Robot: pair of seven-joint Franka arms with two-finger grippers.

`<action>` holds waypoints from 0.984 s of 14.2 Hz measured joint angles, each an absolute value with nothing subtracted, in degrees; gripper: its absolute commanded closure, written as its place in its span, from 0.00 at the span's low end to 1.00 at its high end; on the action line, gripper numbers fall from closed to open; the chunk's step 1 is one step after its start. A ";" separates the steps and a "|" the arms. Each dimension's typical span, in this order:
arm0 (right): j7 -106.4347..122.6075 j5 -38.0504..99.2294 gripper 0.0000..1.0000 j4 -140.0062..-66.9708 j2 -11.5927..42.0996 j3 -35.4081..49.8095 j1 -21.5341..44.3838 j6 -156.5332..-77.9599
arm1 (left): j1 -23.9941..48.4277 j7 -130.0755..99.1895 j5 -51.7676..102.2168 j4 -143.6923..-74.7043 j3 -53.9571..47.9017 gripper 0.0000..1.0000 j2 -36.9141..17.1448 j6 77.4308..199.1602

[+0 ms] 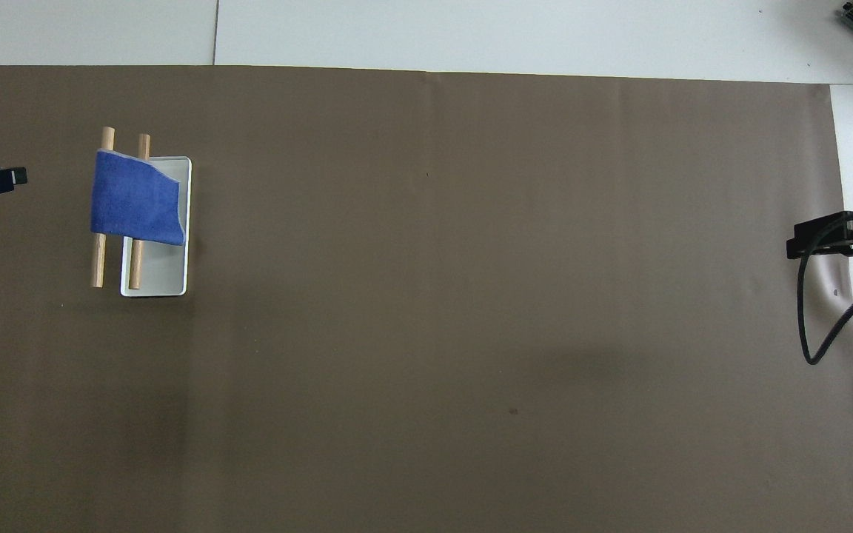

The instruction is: Right arm passes towel to left arm to hang

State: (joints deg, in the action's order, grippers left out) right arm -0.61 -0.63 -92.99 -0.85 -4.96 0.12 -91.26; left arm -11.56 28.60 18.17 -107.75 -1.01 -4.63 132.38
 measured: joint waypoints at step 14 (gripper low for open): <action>-0.55 -0.61 0.00 -93.12 -3.03 -4.82 0.40 -88.96 | -3.26 9.31 3.53 -105.75 -2.30 0.00 1.98 110.73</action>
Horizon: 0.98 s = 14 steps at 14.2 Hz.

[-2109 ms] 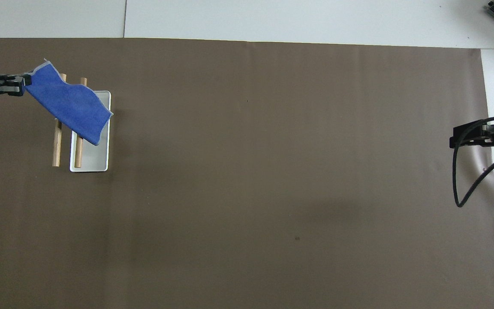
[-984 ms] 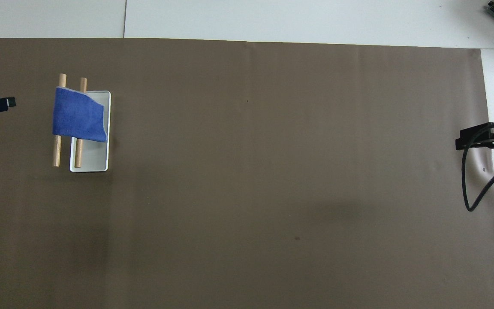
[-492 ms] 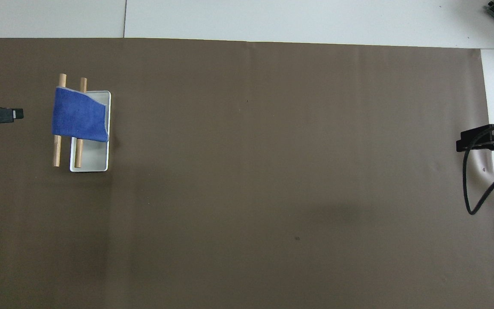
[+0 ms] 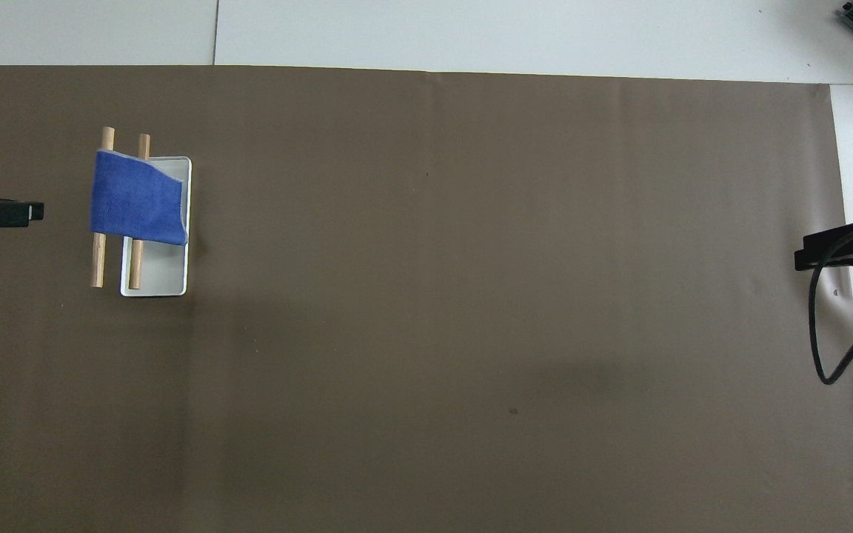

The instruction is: Right arm passes towel to left arm to hang

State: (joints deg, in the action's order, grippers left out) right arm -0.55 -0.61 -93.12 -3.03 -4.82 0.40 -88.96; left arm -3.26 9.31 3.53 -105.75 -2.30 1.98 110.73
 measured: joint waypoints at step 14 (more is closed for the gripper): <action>-0.55 -0.61 0.00 -93.18 -3.03 -4.81 0.40 -88.96 | 2.82 -1.32 -1.61 -90.49 -4.01 0.00 0.27 90.11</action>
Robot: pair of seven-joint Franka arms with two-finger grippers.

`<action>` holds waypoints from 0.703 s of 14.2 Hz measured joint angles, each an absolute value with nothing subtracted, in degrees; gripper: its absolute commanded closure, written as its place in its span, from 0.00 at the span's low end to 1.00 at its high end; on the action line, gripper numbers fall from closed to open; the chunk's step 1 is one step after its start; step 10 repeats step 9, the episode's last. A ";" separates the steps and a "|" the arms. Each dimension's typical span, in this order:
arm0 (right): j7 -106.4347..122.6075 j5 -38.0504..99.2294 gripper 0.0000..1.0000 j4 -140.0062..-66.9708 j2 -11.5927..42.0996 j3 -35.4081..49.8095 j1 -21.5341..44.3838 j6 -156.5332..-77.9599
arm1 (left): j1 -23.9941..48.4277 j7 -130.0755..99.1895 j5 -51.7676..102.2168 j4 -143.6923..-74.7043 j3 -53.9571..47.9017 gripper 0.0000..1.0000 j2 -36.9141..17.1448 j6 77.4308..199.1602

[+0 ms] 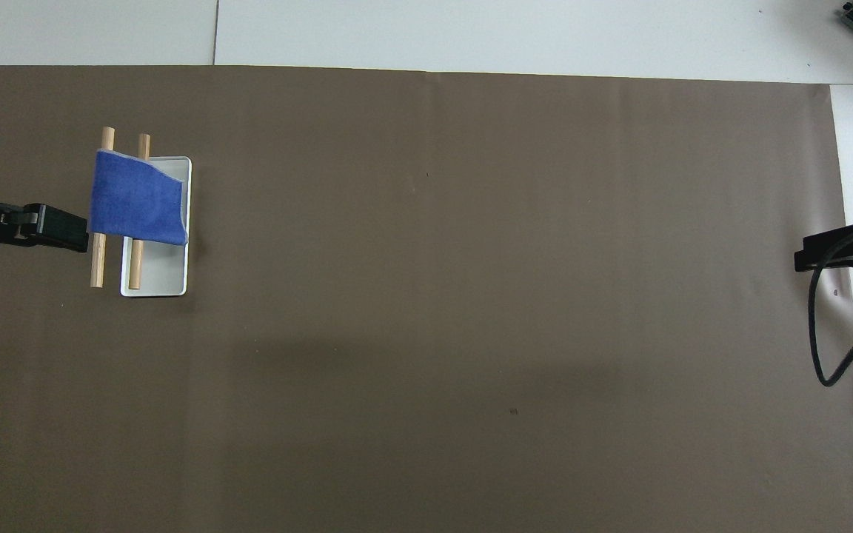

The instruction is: Right arm passes towel to left arm to hang

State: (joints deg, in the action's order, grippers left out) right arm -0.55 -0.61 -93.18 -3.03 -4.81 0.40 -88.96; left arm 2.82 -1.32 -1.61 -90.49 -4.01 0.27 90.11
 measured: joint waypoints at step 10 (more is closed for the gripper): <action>-0.55 -0.61 0.00 -93.19 -3.03 -4.81 0.40 -88.96 | 2.75 -2.10 -1.61 -90.33 -3.85 0.00 -0.09 90.11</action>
